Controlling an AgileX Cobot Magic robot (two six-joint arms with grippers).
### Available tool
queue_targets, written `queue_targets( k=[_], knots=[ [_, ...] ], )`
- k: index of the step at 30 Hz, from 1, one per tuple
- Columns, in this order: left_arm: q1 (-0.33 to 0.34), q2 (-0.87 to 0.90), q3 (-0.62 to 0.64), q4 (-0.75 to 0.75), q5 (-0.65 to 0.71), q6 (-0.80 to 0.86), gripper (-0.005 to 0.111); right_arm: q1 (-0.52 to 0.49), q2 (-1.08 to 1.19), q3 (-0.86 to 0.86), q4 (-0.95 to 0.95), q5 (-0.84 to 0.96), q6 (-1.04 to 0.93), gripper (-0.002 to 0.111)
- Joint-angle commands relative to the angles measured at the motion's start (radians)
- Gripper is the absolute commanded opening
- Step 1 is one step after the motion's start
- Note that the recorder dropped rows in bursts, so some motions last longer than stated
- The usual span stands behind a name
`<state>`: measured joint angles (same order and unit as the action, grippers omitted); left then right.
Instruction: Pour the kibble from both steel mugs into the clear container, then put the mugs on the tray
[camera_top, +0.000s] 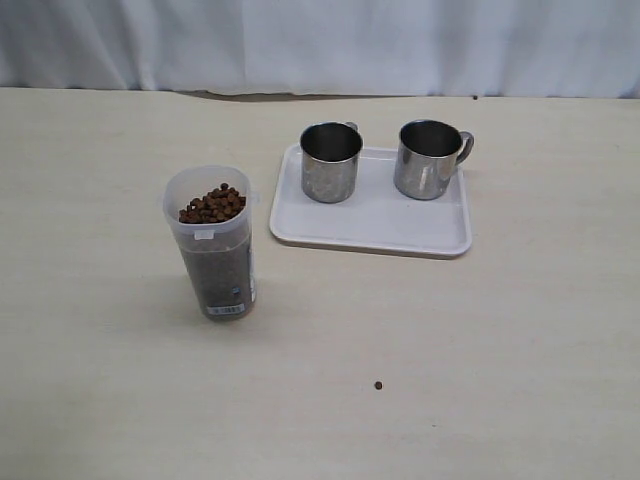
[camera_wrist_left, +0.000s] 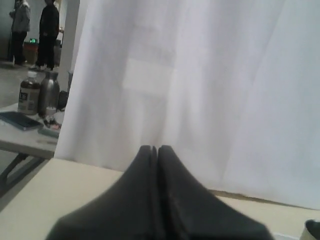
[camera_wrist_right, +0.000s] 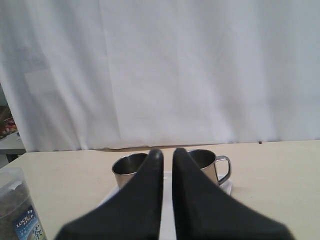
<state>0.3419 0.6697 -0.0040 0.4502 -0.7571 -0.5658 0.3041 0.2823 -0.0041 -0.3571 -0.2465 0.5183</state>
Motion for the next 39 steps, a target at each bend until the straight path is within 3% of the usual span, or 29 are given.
queue_targets(
  k=[1, 8, 17, 22, 26, 39],
  knots=[
    [-0.064, -0.204, 0.004, -0.019, 0.134, 0.004, 0.0, 0.001, -0.006, 0.004, 0.008, 0.009, -0.002, 0.005],
    [-0.133, -0.417, 0.004, -0.017, 0.356, -0.007, 0.0, 0.001, -0.006, 0.004, 0.008, 0.009, -0.002, 0.005],
    [-0.133, -0.606, 0.004, -0.019, 0.508, -0.04, 0.0, 0.001, -0.006, 0.004, 0.008, 0.009, -0.002, 0.005],
    [-0.196, -0.67, 0.004, -0.015, 0.592, -0.04, 0.0, 0.001, -0.006, 0.004, 0.008, 0.009, -0.002, 0.005],
    [-0.238, -0.67, 0.004, -0.015, 0.659, -0.034, 0.0, 0.001, -0.009, 0.004, 0.008, 0.009, -0.002, 0.005],
    [-0.238, -0.67, 0.004, -0.055, 0.712, -0.041, 0.0, 0.001, -0.011, 0.004, 0.008, 0.009, -0.002, 0.005]
  ],
)
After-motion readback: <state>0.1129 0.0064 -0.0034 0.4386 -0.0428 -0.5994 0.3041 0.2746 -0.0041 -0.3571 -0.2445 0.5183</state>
